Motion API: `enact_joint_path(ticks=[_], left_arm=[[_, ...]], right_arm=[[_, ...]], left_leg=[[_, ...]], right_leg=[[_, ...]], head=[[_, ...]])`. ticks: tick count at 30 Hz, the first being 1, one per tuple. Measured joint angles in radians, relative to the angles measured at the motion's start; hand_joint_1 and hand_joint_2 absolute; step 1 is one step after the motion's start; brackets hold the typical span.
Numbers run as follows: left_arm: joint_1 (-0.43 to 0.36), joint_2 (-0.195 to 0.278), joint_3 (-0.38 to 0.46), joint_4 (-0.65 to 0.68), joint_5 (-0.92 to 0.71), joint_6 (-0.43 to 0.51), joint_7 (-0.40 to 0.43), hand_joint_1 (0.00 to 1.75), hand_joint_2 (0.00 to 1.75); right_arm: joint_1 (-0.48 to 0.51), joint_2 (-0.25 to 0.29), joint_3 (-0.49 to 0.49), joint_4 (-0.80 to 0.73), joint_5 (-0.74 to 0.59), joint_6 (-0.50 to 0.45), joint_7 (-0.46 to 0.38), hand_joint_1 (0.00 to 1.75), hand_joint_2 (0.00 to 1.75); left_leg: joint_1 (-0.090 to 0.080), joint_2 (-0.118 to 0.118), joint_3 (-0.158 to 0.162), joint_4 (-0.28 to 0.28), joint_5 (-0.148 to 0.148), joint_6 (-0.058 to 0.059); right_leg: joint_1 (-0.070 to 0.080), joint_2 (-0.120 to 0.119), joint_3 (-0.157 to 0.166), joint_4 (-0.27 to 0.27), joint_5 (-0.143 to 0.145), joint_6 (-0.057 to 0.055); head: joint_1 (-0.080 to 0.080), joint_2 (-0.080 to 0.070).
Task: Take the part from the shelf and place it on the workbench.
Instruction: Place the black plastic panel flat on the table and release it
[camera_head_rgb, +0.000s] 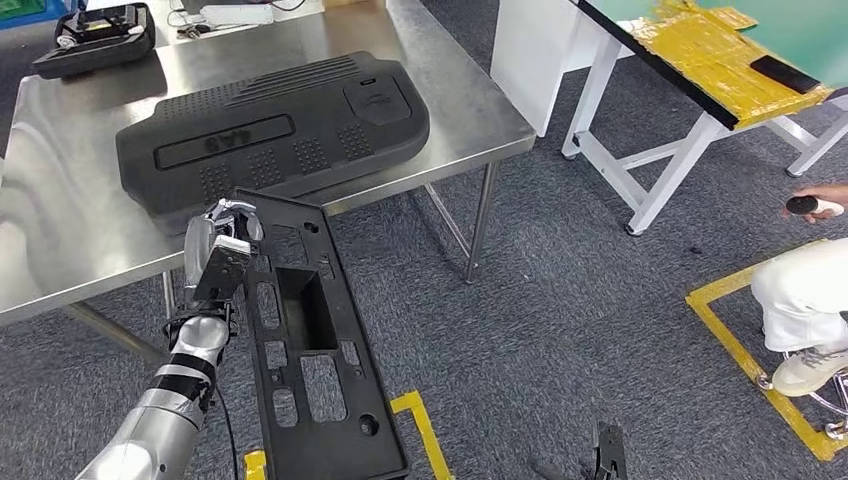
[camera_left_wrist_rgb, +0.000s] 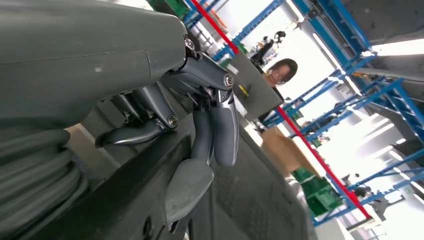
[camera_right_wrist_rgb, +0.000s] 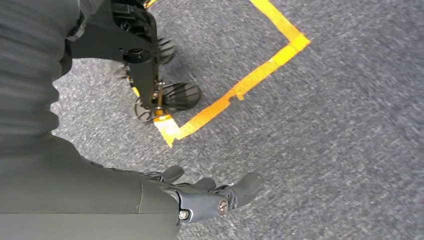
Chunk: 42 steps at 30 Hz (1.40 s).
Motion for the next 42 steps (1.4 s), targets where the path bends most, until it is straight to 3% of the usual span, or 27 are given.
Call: enact_joint_path(ticks=[1,2,4,5,6,9,11,13,15,16,17,18,19,20,21,22,24,25,26,28,29,30,31,33,35,37,42], left_arm=[[0.001,0.001,0.0,0.0,0.0,0.0,0.0,1.75,1.75],[0.001,0.002,0.0,0.0,0.0,0.0,0.0,1.75,1.75],[0.002,0.006,0.001,0.001,0.001,0.0,-0.001,1.75,1.75],[0.003,0.007,0.002,0.001,0.001,0.0,0.0,1.75,1.75],[0.001,0.008,0.002,0.0,0.001,0.0,0.0,1.75,1.75],[-0.018,0.009,0.003,-0.009,0.0,0.0,-0.002,1.75,1.75],[-0.026,0.009,0.003,-0.012,0.0,0.0,-0.003,1.75,1.75],[-0.025,0.01,0.003,-0.012,0.0,0.0,-0.002,1.75,1.75],[-0.019,0.009,0.003,-0.012,0.0,-0.001,-0.002,1.75,1.75],[-0.016,0.009,0.003,-0.012,0.0,-0.001,-0.002,1.75,1.75],[-0.014,0.01,0.003,-0.012,0.0,-0.001,-0.002,1.75,1.75],[-0.012,0.01,0.003,-0.011,0.0,-0.001,-0.002,1.75,1.75],[-0.01,0.01,0.004,-0.01,0.0,-0.001,-0.002,1.75,1.75],[-0.009,0.009,0.004,-0.01,0.001,0.0,-0.002,1.75,1.75],[-0.009,0.009,0.004,-0.009,0.001,0.001,-0.002,1.75,1.75],[-0.012,0.009,0.004,-0.01,0.001,0.002,-0.003,1.75,1.75],[-0.019,0.01,0.004,-0.015,0.001,0.01,-0.008,1.75,1.75],[-0.022,0.009,0.004,-0.017,0.0,0.015,-0.011,1.75,1.75],[-0.024,0.009,0.005,-0.018,0.001,0.02,-0.013,1.75,1.75],[-0.024,0.009,0.01,-0.017,0.003,0.025,-0.012,1.75,1.75],[-0.024,0.009,0.013,-0.017,0.004,0.025,-0.011,1.75,1.75],[-0.024,0.009,0.014,-0.017,0.004,0.026,-0.01,1.75,1.75],[-0.025,0.009,0.015,-0.017,0.004,0.026,-0.009,1.75,1.75],[-0.03,0.009,0.015,-0.017,0.004,0.026,-0.006,1.75,1.75],[-0.042,0.009,0.016,-0.014,0.003,0.028,0.004,1.75,1.75],[-0.059,0.008,0.016,-0.009,-0.002,0.03,0.021,1.75,1.75],[-0.119,0.007,0.015,0.019,-0.019,0.034,0.053,1.75,1.75]], right_arm=[[0.0,0.0,0.0,0.0,0.001,0.0,0.0,0.0,1.75],[0.001,0.001,0.0,0.0,0.002,0.0,0.0,0.0,1.75],[0.002,0.004,0.0,0.002,0.002,0.0,0.0,0.0,1.75],[0.001,0.005,0.0,0.003,0.002,0.0,0.0,0.0,1.75],[-0.001,0.005,0.0,0.004,0.003,0.0,0.0,0.0,1.75],[-0.01,0.006,0.0,0.002,0.006,0.0,0.0,0.0,1.75],[-0.016,0.008,0.0,0.001,0.008,0.0,-0.001,0.0,1.75],[-0.016,0.009,0.0,0.001,0.009,-0.001,0.0,0.0,1.75],[-0.012,0.009,-0.001,0.002,0.008,-0.003,0.0,0.0,1.75],[-0.011,0.009,-0.003,0.002,0.007,-0.005,-0.001,0.0,1.75],[-0.011,0.01,-0.005,0.002,0.006,-0.007,-0.001,0.0,1.75],[-0.009,0.01,-0.008,0.002,0.005,-0.009,-0.002,0.0,1.75],[-0.008,0.01,-0.009,0.003,0.005,-0.011,-0.002,0.0,1.75],[-0.007,0.011,-0.01,0.004,0.005,-0.012,-0.002,0.0,1.75],[-0.007,0.012,-0.01,0.005,0.005,-0.012,-0.002,0.0,1.75],[-0.009,0.014,-0.011,0.004,0.006,-0.012,-0.002,0.0,1.75],[-0.015,0.018,-0.013,0.003,0.008,-0.012,-0.002,0.0,1.75],[-0.017,0.019,-0.014,0.003,0.01,-0.012,-0.002,0.0,1.75],[-0.019,0.019,-0.015,0.003,0.012,-0.012,-0.002,0.0,1.75],[-0.018,0.02,-0.016,0.003,0.015,-0.012,-0.002,0.0,1.75],[-0.018,0.021,-0.016,0.003,0.017,-0.012,-0.001,0.0,1.75],[-0.017,0.023,-0.016,0.003,0.018,-0.012,-0.001,0.0,1.75],[-0.017,0.024,-0.016,0.003,0.019,-0.012,-0.001,0.0,1.75],[-0.018,0.027,-0.017,0.003,0.021,-0.011,-0.001,0.0,1.75],[-0.02,0.028,-0.017,0.003,0.025,-0.011,0.001,0.0,1.75],[-0.024,0.027,-0.018,0.003,0.031,-0.011,0.003,0.0,1.75],[-0.026,0.03,-0.024,0.003,0.046,-0.011,0.009,0.0,1.75]], left_leg=[[0.0,0.0,-0.013,-0.038,0.0,0.0],[-0.001,0.001,-0.019,-0.092,0.053,0.004],[-0.007,0.004,-0.023,-0.202,0.251,0.015],[-0.011,0.004,-0.02,-0.234,0.324,0.021],[-0.016,0.003,-0.016,-0.25,0.357,0.027],[-0.015,-0.003,0.023,-0.259,0.333,0.044],[-0.011,-0.005,0.049,-0.262,0.314,0.048],[-0.008,-0.009,0.074,-0.263,0.287,0.049],[-0.003,-0.014,0.107,-0.263,0.258,0.046],[0.0,-0.016,0.126,-0.263,0.242,0.043],[0.003,-0.017,0.147,-0.263,0.225,0.038],[0.005,-0.018,0.167,-0.263,0.208,0.033],[0.005,-0.019,0.184,-0.262,0.191,0.026],[0.003,-0.02,0.197,-0.263,0.175,0.018],[0.002,-0.021,0.209,-0.263,0.164,0.011],[0.001,-0.021,0.217,-0.262,0.159,0.004],[0.001,-0.015,0.213,-0.231,0.162,-0.004],[0.001,-0.01,0.192,-0.189,0.161,-0.007],[0.001,-0.005,0.158,-0.131,0.15,-0.009],[0.001,-0.001,0.077,-0.013,0.094,-0.013],[0.001,0.0,0.042,0.02,0.067,-0.016],[0.001,0.001,0.02,0.025,0.059,-0.018],[0.002,0.002,0.013,-0.002,0.083,-0.02],[0.007,0.005,0.036,-0.124,0.197,-0.022],[0.008,0.007,0.064,-0.228,0.265,-0.018],[0.006,0.007,0.071,-0.253,0.273,-0.008],[0.002,-0.001,0.065,-0.254,0.294,-0.002]], right_leg=[[0.003,0.003,0.024,0.0,-0.018,0.0],[0.005,0.005,0.045,-0.001,-0.035,0.0],[0.01,0.011,0.079,0.003,-0.069,0.005],[0.01,0.013,0.088,0.002,-0.084,0.01],[0.01,0.014,0.098,0.007,-0.092,0.018],[0.005,0.008,0.085,0.06,-0.086,0.039],[-0.001,0.0,0.005,0.175,-0.083,0.049],[-0.01,-0.005,-0.098,0.288,-0.123,0.053],[-0.016,-0.007,-0.165,0.301,-0.175,0.055],[-0.018,-0.008,-0.178,0.265,-0.175,0.062],[-0.019,-0.011,-0.18,0.204,-0.142,0.076],[-0.019,-0.015,-0.178,0.13,-0.075,0.092],[-0.018,-0.02,-0.169,0.065,0.001,0.101],[-0.015,-0.022,-0.16,0.022,0.067,0.098],[-0.013,-0.023,-0.153,0.003,0.106,0.086],[-0.011,-0.023,-0.142,0.004,0.114,0.067],[-0.016,-0.022,-0.123,0.002,0.104,0.04],[-0.018,-0.022,-0.112,0.0,0.098,0.031],[-0.021,-0.021,-0.102,-0.002,0.091,0.021],[-0.02,-0.017,-0.083,-0.002,0.075,0.009],[-0.019,-0.015,-0.075,-0.002,0.068,0.007],[-0.019,-0.013,-0.065,-0.002,0.06,0.008],[-0.019,-0.011,-0.054,-0.002,0.053,0.009],[-0.02,-0.008,-0.034,-0.002,0.039,0.016],[-0.015,-0.006,-0.026,0.003,0.028,0.027],[-0.01,-0.006,-0.032,0.007,0.022,0.034],[-0.011,-0.011,-0.035,0.002,0.027,0.017]], head=[[0.0,0.0],[-0.001,0.0],[0.001,0.0],[0.004,0.0],[0.005,0.0],[0.007,0.0],[0.01,0.0],[0.011,0.0],[0.012,0.0],[0.011,0.0],[0.012,0.0],[0.013,0.0],[0.014,0.0],[0.014,0.0],[0.013,0.0],[0.012,0.0],[0.011,0.0],[0.009,0.0],[0.009,0.0],[0.008,0.0],[0.008,0.0],[0.008,0.0],[0.008,0.0],[0.008,0.0],[0.008,0.0],[0.01,0.0],[0.013,0.0]])
